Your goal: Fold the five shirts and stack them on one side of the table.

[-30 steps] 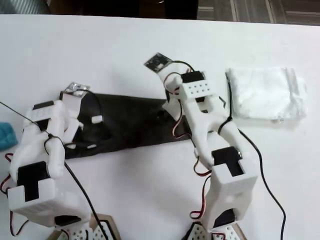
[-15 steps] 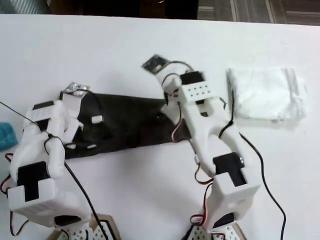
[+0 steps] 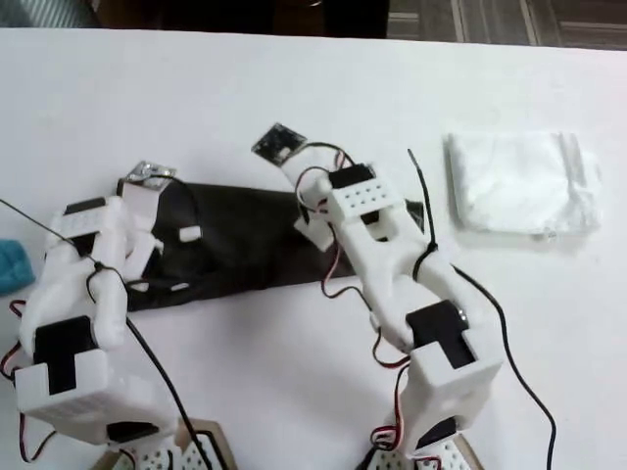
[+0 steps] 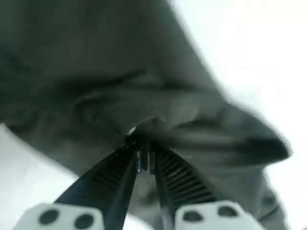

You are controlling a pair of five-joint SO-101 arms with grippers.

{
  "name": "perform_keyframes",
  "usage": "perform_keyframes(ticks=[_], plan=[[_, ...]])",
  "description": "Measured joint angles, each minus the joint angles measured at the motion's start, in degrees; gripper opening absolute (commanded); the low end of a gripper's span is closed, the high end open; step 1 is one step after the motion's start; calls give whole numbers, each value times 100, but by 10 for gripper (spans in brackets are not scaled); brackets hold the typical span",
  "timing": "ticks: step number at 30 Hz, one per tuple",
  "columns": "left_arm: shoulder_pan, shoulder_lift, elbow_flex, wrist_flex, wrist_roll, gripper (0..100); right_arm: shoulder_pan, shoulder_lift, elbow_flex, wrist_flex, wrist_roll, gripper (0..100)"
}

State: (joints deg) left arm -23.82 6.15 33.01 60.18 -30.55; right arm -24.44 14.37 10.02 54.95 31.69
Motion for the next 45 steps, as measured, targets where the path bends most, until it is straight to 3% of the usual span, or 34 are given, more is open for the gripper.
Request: perform_keyframes(ticks=[5,11,16,27,45], plan=[[0,0,0,0,0,27,-18,598,-35,-1196,0,21],[0,0,0,0,0,27,-9,853,-782,-1442,-132,21],[0,0,0,0,0,27,167,853,-1284,-1037,-545,21],[0,0,0,0,0,27,1240,844,-1301,431,-571,21],[0,0,0,0,0,27,1020,1292,-1336,220,-571,21]])
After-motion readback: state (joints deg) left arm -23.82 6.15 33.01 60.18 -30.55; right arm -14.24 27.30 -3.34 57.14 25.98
